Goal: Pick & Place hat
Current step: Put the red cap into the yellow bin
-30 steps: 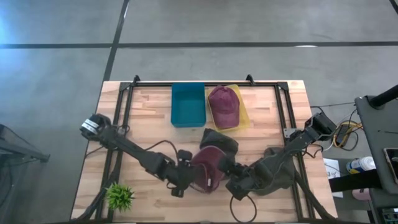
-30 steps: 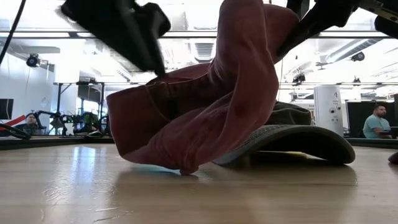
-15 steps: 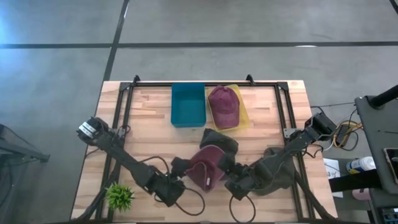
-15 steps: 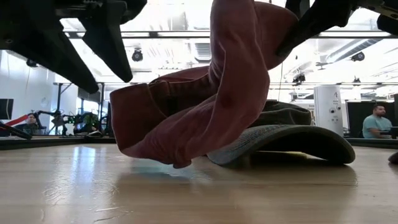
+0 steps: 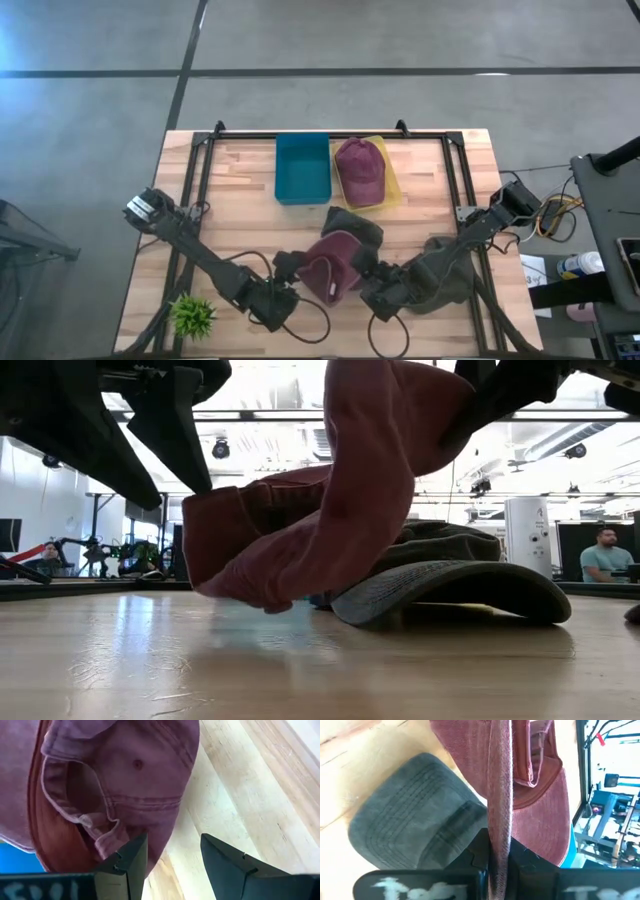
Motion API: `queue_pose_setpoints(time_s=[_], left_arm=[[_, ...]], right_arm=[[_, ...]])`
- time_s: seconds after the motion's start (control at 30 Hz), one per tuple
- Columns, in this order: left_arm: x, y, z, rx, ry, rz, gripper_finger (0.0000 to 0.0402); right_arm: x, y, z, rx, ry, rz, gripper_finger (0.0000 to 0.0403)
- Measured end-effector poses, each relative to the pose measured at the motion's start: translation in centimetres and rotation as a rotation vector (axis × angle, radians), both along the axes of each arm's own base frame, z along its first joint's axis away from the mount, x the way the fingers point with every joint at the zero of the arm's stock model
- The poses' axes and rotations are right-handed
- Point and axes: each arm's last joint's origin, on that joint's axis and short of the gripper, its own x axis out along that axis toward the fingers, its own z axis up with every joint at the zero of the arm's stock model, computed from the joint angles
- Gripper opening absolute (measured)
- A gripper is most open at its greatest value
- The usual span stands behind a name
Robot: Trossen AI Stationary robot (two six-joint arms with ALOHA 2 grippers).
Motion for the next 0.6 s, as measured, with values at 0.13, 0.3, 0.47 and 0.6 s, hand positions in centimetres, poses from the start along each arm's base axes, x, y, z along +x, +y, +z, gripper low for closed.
queue_pose_setpoints(time_s=[0.13, 0.3, 0.47, 0.6], left_arm=[[0.0, 0.0, 0.0, 0.001, 0.0, -0.001, 0.0178], [0.0, 0.0, 0.0, -0.004, -0.001, 0.005, 0.0178], [-0.4, 0.2, -0.8, -0.022, 0.018, 0.039, 0.0178], [-0.8, 0.0, -1.2, -0.041, 0.026, 0.064, 0.0178]], right_arm=[[0.0, 0.0, 0.0, -0.002, 0.001, 0.002, 0.0013], [0.0, 0.0, 0.0, 0.013, -0.008, -0.014, 0.0013], [0.0, 0.0, 0.0, 0.015, -0.01, -0.016, 0.0013], [0.1, 0.1, 0.0, 0.022, -0.019, -0.018, 0.0013]])
